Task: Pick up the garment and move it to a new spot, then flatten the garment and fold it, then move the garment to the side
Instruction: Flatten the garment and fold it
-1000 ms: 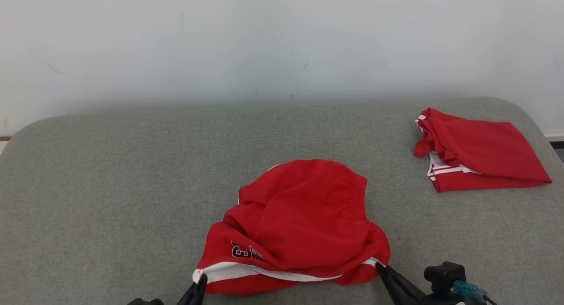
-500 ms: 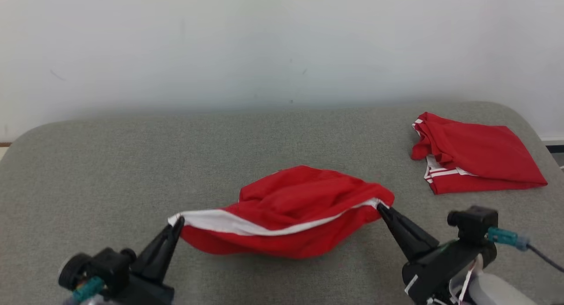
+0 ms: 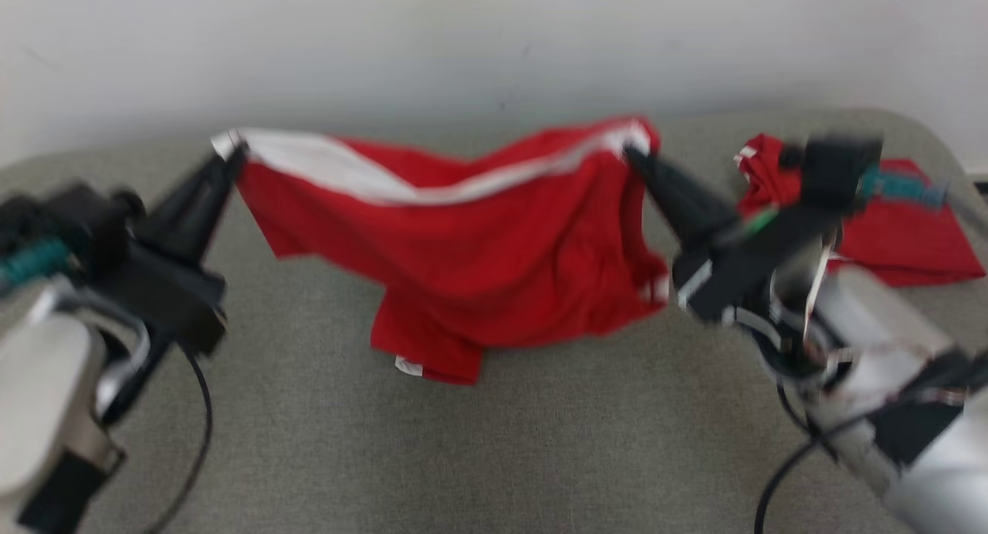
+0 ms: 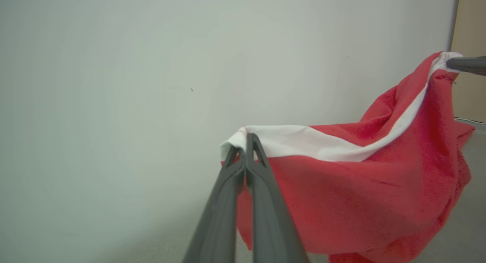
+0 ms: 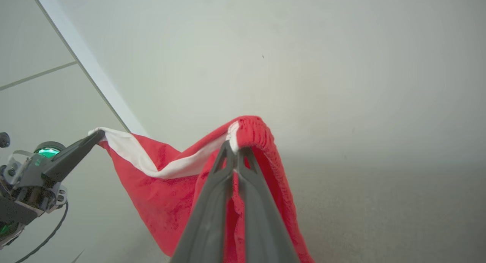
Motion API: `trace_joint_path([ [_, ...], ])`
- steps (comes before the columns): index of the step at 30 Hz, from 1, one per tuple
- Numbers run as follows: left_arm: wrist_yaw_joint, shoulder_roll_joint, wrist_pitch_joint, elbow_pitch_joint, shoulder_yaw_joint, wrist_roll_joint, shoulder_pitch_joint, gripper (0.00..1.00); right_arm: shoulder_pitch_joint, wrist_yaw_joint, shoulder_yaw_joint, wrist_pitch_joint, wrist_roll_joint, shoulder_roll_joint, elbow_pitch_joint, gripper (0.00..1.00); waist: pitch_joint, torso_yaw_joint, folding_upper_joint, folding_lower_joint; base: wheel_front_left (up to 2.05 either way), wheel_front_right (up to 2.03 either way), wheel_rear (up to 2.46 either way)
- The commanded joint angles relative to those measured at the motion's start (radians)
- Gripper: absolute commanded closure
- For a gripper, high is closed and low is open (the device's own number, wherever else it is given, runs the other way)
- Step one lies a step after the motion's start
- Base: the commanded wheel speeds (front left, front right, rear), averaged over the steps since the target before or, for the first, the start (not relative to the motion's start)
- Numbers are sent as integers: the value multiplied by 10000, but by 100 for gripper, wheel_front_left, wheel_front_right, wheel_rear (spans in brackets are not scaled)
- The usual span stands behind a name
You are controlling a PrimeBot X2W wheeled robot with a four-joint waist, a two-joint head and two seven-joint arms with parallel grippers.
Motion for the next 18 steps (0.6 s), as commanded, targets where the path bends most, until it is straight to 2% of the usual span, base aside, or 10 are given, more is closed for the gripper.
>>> trace_joint_path([
  [1,11,134,7,214,-111,-294,-564,100,-661,-7,-24,56,265,132,186,100,860,-25,-1,-2,0,0,0],
  [8,11,639,-13,1690,-971,-1163,-3946,100,-4125,-5,-8,413,1120,717,1903,100,2276,-18,-1,-2,0,0,0],
  [13,12,714,31,2896,-1368,-1611,-6557,100,-6533,-4,-305,479,1826,1387,3366,100,3047,-29,-1,-2,0,0,0],
  [18,12,447,-63,3964,-1618,-1612,-8838,100,-8738,-4,-656,565,2055,1886,5344,100,3480,114,-1,-2,0,0,0],
])
